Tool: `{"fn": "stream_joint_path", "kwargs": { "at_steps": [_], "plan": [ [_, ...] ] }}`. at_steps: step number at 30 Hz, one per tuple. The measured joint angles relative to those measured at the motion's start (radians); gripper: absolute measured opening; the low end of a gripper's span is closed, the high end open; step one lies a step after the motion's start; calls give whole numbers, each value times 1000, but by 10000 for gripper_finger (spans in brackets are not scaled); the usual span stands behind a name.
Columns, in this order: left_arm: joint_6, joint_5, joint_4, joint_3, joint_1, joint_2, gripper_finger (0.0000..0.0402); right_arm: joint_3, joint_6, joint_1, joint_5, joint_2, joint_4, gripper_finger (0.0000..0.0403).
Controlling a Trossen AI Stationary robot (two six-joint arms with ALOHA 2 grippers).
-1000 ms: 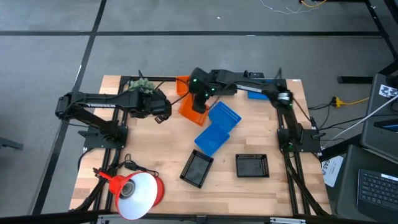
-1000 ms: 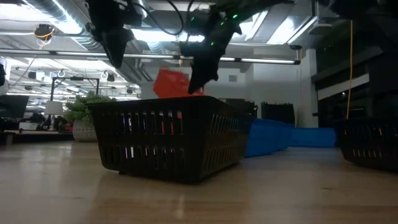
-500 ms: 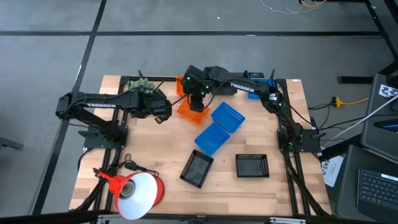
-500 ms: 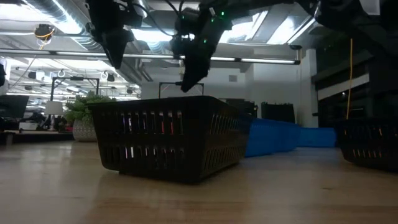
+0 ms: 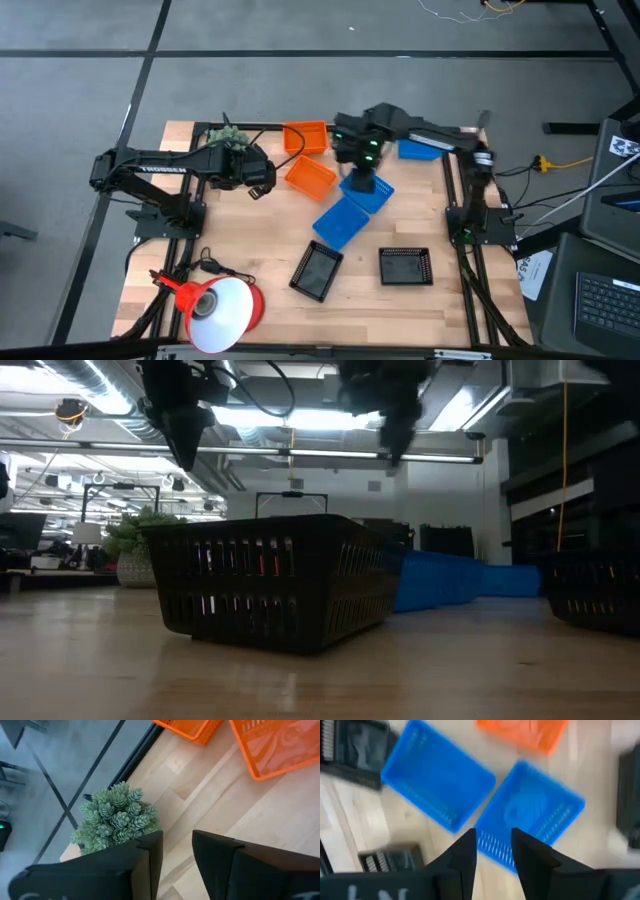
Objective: Stack baskets by color
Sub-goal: Stack the top left blue bin on the top right blue bin
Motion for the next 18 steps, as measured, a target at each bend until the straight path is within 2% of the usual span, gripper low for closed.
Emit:
{"fn": "stream_joint_path", "kwargs": {
  "at_steps": [6,10,15,18],
  "plan": [
    [-6,0,13,-28,-10,0,98,-487,99,16,18,-302,423,122],
    [-6,1,47,-63,-10,0,98,-764,119,9,83,-408,700,122],
    [-7,2,68,-76,-10,0,98,-920,201,-43,234,-434,829,122],
    [-7,1,89,-76,-10,0,98,-958,217,-79,241,-432,852,122]
  ]
}}
